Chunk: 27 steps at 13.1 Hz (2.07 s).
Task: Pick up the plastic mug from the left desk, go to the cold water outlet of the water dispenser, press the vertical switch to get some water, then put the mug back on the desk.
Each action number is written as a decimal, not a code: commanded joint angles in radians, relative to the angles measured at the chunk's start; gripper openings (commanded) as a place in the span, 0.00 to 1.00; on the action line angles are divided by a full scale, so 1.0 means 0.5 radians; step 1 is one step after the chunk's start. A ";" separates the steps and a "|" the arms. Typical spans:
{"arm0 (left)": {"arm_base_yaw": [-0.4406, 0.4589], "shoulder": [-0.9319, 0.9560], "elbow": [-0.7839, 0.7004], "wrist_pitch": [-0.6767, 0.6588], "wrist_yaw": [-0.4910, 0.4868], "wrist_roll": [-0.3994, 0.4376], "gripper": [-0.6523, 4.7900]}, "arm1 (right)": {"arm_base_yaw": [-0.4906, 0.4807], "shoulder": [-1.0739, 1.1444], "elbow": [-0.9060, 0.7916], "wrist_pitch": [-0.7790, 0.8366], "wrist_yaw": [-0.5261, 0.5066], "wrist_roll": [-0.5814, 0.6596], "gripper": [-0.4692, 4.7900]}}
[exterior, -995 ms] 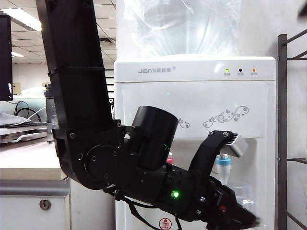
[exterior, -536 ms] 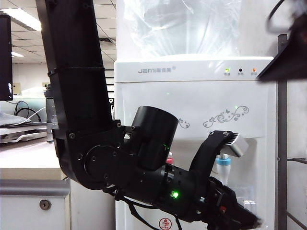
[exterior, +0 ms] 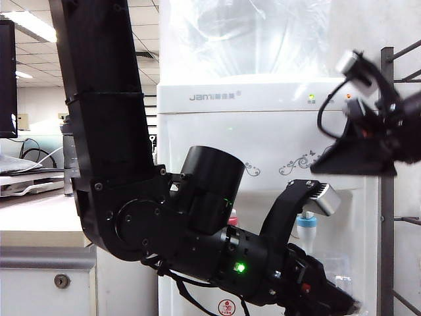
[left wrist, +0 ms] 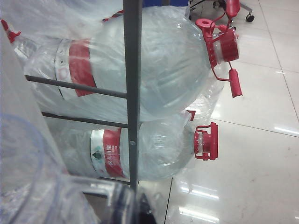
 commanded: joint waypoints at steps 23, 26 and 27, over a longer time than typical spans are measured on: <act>-0.002 -0.014 0.005 0.072 0.014 0.009 0.11 | 0.011 0.152 0.007 0.163 -0.098 -1.344 0.09; -0.002 -0.014 0.005 0.073 0.014 0.009 0.11 | 0.011 0.162 0.007 0.163 -0.111 -1.503 0.09; -0.002 -0.014 0.005 0.073 0.014 0.009 0.11 | 0.011 0.179 0.008 0.166 -0.111 -1.521 0.09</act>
